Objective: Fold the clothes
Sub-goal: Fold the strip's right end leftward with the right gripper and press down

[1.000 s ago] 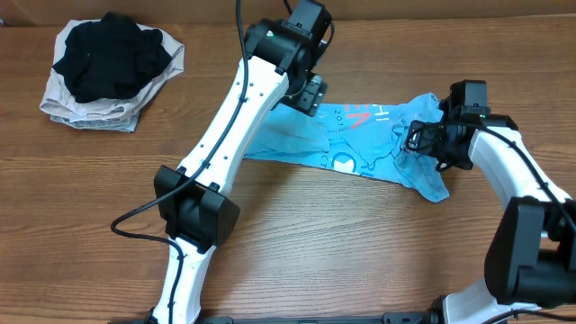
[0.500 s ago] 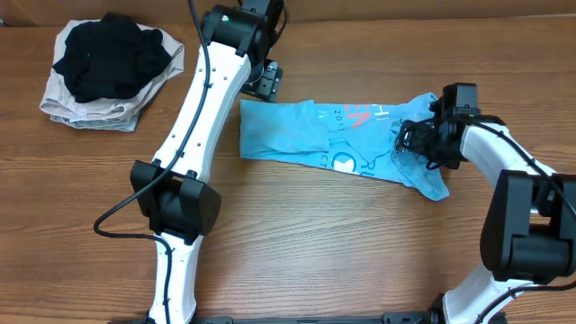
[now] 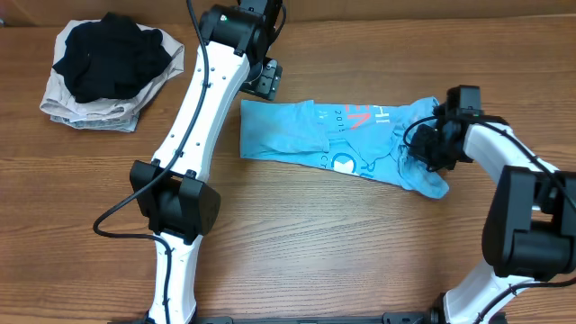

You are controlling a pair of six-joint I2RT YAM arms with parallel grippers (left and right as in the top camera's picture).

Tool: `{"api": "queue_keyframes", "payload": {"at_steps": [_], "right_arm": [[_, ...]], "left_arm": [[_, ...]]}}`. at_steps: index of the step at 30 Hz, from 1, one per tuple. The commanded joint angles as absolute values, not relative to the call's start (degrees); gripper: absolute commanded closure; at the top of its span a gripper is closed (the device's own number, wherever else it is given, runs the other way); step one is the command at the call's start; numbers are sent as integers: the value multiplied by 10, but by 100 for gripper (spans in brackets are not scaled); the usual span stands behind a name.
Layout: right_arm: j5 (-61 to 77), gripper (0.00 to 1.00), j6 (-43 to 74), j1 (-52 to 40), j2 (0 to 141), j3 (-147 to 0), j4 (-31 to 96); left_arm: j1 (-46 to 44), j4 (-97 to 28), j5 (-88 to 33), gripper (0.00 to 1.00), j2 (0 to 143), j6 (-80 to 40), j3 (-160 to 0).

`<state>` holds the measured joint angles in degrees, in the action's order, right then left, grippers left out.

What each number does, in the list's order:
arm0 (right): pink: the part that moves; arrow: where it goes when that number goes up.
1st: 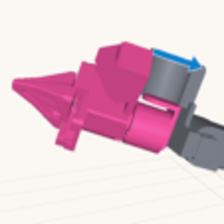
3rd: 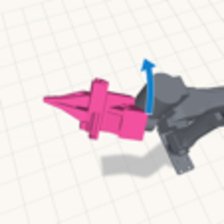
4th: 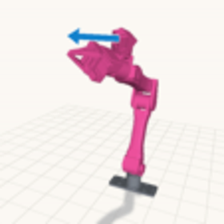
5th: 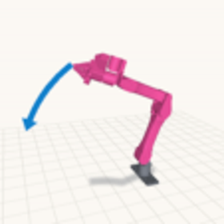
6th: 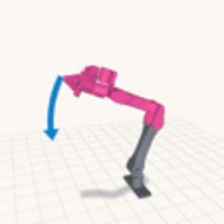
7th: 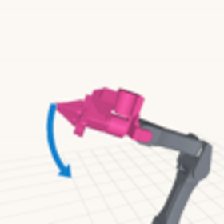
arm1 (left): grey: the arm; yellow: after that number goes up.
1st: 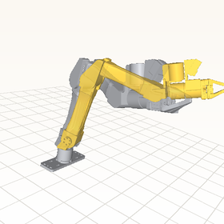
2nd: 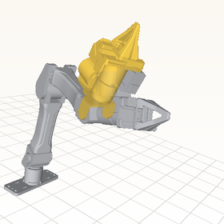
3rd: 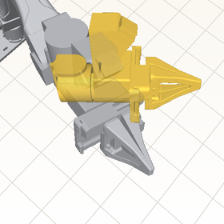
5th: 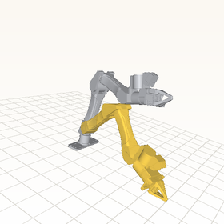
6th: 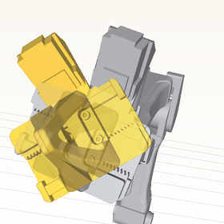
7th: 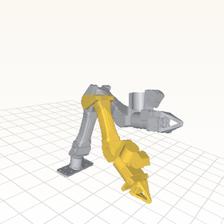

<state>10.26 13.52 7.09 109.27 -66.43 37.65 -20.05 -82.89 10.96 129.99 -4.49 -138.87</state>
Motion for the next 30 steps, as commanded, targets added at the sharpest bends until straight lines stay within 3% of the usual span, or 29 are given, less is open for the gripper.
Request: {"api": "queue_keyframes", "payload": {"at_steps": [1,8,14,20,30], "right_arm": [[128,96,137,122,1070,-686,410],[139,96,112,217,1008,-753,505],[147,96,72,231,959,-806,570],[185,96,77,121,949,-823,589],[180,96,182,-105,949,-841,502]], "left_arm": [[-174,-826,109,19,1296,-63,-1403],[-103,-841,108,22,1296,-112,-1404],[-56,-858,107,23,1296,-111,-1404],[-36,-863,107,23,1296,-111,-1404],[-36,-862,106,22,1296,-109,-1404]]}}
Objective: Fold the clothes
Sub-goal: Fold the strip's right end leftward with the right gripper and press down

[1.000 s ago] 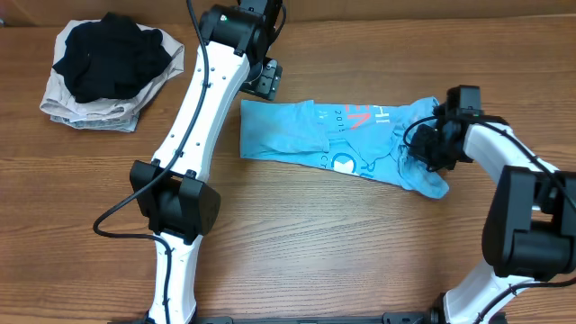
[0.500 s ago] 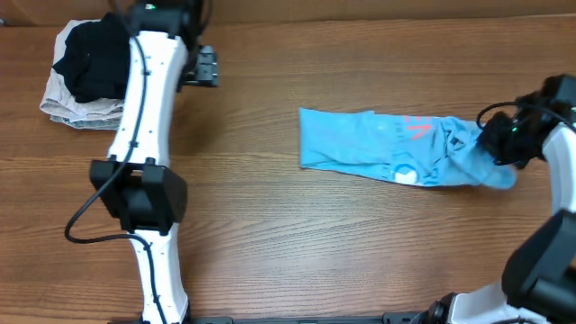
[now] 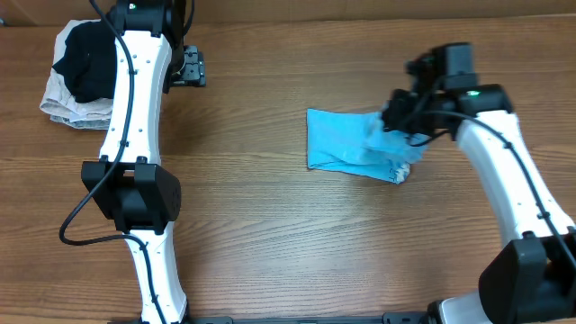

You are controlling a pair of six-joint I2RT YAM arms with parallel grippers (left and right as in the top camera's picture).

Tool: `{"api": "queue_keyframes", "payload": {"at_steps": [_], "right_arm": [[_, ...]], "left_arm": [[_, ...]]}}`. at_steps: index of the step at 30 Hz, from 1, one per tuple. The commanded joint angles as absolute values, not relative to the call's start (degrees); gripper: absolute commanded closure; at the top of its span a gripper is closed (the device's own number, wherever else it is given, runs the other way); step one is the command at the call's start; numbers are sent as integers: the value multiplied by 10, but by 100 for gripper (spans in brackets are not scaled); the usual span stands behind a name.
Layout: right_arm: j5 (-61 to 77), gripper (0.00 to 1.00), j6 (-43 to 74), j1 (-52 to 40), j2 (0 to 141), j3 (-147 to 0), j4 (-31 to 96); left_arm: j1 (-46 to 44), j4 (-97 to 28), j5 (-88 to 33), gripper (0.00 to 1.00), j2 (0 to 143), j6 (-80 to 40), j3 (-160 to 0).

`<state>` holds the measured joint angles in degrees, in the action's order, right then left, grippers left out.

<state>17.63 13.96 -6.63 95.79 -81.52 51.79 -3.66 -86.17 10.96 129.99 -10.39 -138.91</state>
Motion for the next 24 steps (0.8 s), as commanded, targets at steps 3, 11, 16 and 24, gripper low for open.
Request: {"api": "queue_keyframes", "payload": {"at_steps": [3,11,16,24], "right_arm": [[172,96,195,-141,949,-841,486],[124,96,202,-195,956,-841,452],[107,79,200,-226,1006,-841,437],[142,27,185,-250,1016,-858,457]], "left_arm": [[-36,-862,104,22,1296,-109,-1404],[-38,-858,102,22,1296,-107,-1404],[-38,-852,81,22,1296,-107,-1404],[-38,-850,81,21,1296,-103,-1404]]}}
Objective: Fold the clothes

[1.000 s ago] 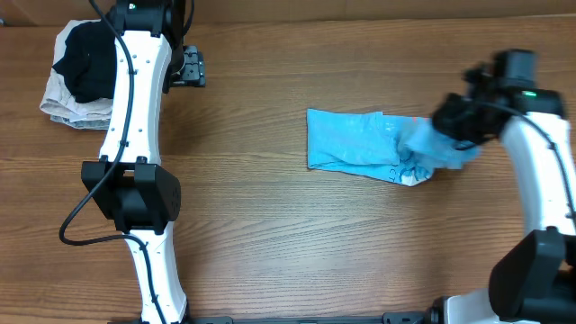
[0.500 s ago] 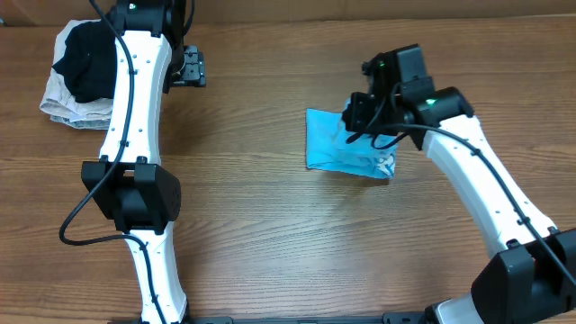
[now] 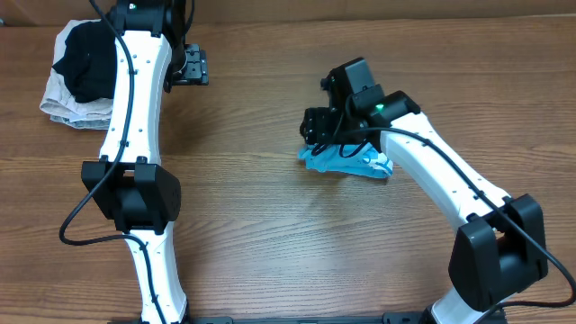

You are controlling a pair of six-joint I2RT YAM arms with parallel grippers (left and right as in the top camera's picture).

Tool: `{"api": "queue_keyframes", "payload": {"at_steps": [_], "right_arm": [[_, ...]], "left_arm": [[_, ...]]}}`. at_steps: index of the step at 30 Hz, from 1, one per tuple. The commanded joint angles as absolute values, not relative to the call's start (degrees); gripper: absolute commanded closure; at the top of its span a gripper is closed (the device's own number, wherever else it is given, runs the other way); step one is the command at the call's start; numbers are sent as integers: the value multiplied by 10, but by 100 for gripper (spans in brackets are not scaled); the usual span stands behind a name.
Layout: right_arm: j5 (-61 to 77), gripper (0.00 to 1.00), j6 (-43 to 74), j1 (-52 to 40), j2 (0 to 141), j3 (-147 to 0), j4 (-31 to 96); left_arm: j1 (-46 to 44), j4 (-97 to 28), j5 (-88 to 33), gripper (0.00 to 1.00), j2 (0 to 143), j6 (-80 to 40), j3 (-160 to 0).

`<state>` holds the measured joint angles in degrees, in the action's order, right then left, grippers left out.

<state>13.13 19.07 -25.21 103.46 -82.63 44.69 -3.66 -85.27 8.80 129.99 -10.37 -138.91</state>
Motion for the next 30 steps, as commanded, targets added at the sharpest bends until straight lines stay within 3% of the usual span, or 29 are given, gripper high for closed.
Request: {"api": "queue_keyframes", "payload": {"at_steps": [1,13,30], "right_arm": [[141,27,185,-247,1012,-868,468],[26,27,201,-178,1026,-912,563],[-21,45,230,-171,1152,-910,509]], "left_arm": [[-38,-850,81,21,1296,-103,-1404],[-38,-846,79,21,1296,-103,-1404],[-38,-842,79,20,1296,-103,-1404]]}}
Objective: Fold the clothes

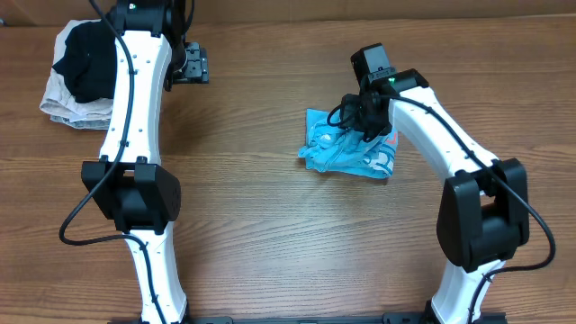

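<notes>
A light blue T-shirt with white print lies bunched into a small folded bundle right of the table's middle. My right gripper hangs over the bundle's upper edge, fingers pointing down at the cloth; from overhead its jaws are hidden by the wrist. My left gripper sits far from the shirt at the back left, beside the clothes pile, its fingers apart and holding nothing.
A pile of clothes, a black garment on top of beige ones, lies in the back left corner. The left arm stretches from the front edge up to that pile. The wooden table runs under everything.
My right gripper has moved from the bundle's left end back to the right, over its upper edge. The shirt lies a little more spread out. The left arm has not moved.
At first the shirt lay stretched out long, my left gripper at its left end and my right at its right end. Then the left gripper stood by the pile and the shirt was half as long. After that the right gripper was at the bundle's left, and now the shirt is a compact bundle.
</notes>
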You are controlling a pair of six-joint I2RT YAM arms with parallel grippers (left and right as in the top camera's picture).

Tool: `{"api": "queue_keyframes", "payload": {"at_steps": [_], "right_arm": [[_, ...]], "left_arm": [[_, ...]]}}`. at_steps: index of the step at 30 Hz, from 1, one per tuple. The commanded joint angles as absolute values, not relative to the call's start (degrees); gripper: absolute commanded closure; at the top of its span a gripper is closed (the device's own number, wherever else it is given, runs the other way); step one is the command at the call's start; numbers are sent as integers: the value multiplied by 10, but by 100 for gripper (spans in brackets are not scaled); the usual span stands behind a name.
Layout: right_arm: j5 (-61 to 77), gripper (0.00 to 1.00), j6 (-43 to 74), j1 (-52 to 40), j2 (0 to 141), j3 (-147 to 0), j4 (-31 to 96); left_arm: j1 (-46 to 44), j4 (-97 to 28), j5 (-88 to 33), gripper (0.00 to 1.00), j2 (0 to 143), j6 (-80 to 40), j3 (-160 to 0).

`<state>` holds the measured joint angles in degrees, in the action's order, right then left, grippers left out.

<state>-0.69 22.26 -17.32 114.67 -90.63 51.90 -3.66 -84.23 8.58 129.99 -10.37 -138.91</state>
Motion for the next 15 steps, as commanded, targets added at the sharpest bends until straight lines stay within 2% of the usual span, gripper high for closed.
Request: {"api": "queue_keyframes", "payload": {"at_steps": [1,2,3,4,5,6,9,15], "right_arm": [[-21,48,230,-171,1153,-910,502],[-21,55,230,-171,1153,-910,492],[-21,66,228,-171,1152,-911,481],[-21,83,227,-171,1152,-912,473],[-21,92,227,-171,1152,-916,465],[-21,96,227,-171,1152,-923,461],[-4,96,219,-176,1152,-962,460],[119,96,201,-218,1152,-986,386]], "left_arm": [[-38,-841,79,20,1296,-103,-1404],[-38,-841,79,20,1297,-103,-1403],[-38,-841,79,20,1296,-103,-1403],[-38,-840,79,20,1296,-103,-1403],[-38,-840,79,20,1296,-103,-1404],[-38,-840,79,20,1296,-103,-1404],[-38,-840,79,20,1296,-88,-1404],[-38,-835,78,20,1296,-88,-1403]]}}
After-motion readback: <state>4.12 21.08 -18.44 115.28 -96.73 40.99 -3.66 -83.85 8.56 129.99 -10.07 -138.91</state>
